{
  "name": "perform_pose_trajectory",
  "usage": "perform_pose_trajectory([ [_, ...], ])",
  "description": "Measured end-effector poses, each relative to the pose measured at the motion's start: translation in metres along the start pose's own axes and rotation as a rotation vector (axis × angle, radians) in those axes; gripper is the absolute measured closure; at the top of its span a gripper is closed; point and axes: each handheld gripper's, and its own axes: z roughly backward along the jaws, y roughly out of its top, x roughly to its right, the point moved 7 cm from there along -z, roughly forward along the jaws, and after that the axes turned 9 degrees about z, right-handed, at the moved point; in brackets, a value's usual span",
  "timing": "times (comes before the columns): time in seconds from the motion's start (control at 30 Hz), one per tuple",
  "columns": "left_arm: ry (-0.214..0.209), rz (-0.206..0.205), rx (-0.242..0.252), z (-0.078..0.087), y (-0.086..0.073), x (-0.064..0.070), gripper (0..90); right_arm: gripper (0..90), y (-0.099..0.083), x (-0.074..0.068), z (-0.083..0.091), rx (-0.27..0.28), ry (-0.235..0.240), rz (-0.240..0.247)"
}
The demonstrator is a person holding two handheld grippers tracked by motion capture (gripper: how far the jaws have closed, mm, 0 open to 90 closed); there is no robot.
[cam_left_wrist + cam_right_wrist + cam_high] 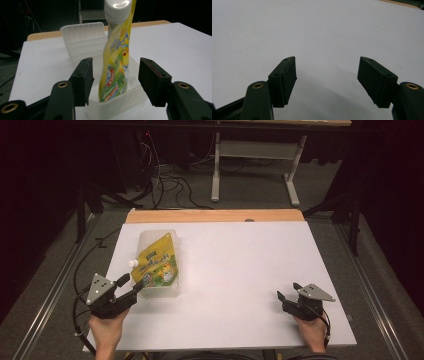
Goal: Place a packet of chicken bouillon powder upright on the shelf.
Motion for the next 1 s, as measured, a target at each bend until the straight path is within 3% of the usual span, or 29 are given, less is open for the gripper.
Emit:
perform_pose_trajectory([
  [0.63,-0.025,-0.058,0.002,0.013,-0.01,0.027,41.6,32.0,0.0,0.001,0.0,0.003,0.0,0.001],
  [1.0,-0.072,-0.071,-0.022,0.01,-0.017,0.041,41.1,31.9,0.0,0.001,0.0,0.003,-0.001,0.0],
])
